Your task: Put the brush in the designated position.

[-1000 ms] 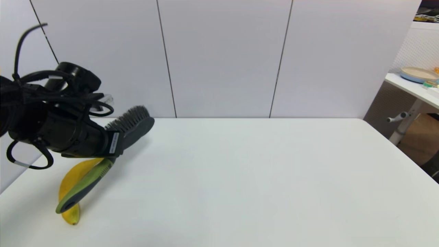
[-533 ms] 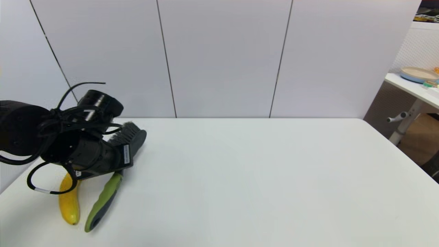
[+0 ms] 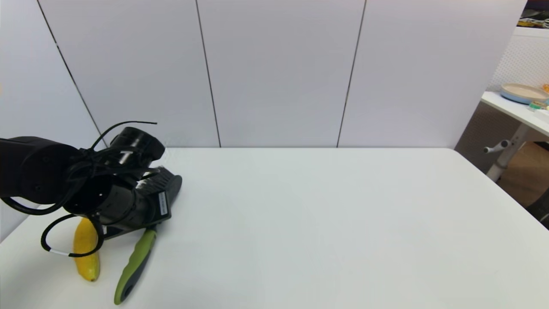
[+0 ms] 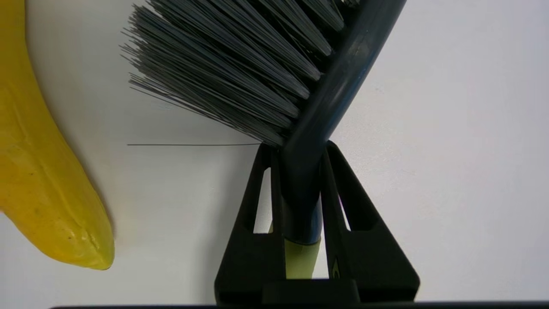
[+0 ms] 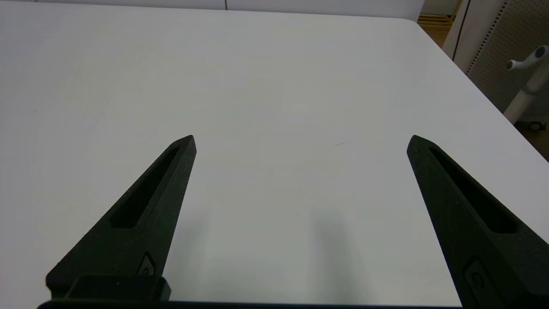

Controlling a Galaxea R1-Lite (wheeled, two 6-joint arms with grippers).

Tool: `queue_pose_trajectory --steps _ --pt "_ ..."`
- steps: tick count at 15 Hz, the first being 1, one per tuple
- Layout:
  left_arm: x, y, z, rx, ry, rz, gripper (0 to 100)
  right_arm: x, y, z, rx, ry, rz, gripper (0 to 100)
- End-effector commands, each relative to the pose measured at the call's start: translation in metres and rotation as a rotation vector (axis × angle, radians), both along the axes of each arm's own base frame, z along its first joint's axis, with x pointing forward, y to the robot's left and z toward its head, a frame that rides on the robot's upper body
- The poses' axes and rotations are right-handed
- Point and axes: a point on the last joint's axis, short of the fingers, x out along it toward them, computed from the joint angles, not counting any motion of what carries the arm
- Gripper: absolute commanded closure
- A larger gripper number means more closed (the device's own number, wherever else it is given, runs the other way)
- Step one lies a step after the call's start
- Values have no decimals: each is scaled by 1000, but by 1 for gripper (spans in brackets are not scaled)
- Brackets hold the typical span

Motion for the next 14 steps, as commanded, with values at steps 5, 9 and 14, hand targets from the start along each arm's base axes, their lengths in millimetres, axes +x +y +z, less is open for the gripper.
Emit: queue_pose_trajectory --steps 5,9,14 --pt "-7 2 -1 7 8 -2 100 0 0 0 -1 2 1 0" --pt "-6 2 -3 8 14 -3 0 0 0 0 -1 2 1 0" --pt "-5 2 -13 22 48 -3 0 0 0 0 -1 2 1 0"
